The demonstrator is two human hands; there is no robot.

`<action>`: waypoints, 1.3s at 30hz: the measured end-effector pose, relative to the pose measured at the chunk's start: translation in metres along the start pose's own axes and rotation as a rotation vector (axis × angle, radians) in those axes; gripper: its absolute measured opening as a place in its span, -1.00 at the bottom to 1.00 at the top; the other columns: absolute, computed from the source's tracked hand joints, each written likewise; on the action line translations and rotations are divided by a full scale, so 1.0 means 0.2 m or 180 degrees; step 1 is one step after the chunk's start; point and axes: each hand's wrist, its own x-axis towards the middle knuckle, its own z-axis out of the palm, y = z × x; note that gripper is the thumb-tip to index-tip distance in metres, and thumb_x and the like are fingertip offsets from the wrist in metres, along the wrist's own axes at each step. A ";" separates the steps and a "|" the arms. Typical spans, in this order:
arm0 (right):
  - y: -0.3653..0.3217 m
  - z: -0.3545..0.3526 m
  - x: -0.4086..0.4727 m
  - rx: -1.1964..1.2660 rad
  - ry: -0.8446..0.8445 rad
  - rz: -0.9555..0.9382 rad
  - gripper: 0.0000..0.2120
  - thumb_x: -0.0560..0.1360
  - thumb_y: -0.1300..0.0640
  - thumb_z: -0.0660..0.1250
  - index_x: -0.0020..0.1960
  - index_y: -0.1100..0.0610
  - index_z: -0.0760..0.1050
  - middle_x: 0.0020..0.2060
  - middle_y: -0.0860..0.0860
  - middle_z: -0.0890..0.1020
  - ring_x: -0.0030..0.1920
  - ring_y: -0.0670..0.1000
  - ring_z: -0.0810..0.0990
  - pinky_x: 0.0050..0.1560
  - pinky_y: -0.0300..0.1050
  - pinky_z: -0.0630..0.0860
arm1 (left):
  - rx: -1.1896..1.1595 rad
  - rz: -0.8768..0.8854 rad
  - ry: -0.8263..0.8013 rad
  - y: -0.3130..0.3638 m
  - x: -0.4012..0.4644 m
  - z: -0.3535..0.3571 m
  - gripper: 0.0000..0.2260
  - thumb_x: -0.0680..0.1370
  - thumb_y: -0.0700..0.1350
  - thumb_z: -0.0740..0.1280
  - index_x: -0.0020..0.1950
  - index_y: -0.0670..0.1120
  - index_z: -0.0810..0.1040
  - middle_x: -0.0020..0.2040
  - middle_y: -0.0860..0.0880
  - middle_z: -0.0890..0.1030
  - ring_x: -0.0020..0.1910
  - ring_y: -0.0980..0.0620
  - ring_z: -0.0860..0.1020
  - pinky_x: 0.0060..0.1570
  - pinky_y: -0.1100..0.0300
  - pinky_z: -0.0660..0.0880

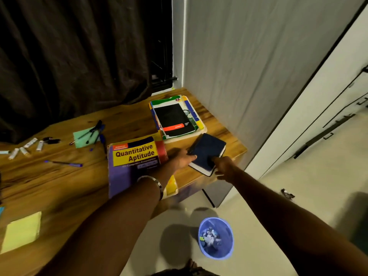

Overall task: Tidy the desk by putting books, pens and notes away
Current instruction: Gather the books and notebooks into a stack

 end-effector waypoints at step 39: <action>-0.34 0.82 -0.40 -0.1058 -0.2168 -0.0334 -0.46 0.40 0.16 0.50 0.30 0.28 0.41 0.15 0.28 0.56 0.12 0.24 0.59 0.07 0.08 0.61 | -0.1363 -0.0684 0.0222 -0.66 -0.65 -0.84 -0.55 0.48 -0.21 0.42 0.34 -0.07 0.41 0.22 -0.05 0.55 0.19 -0.01 0.51 0.01 0.10 0.55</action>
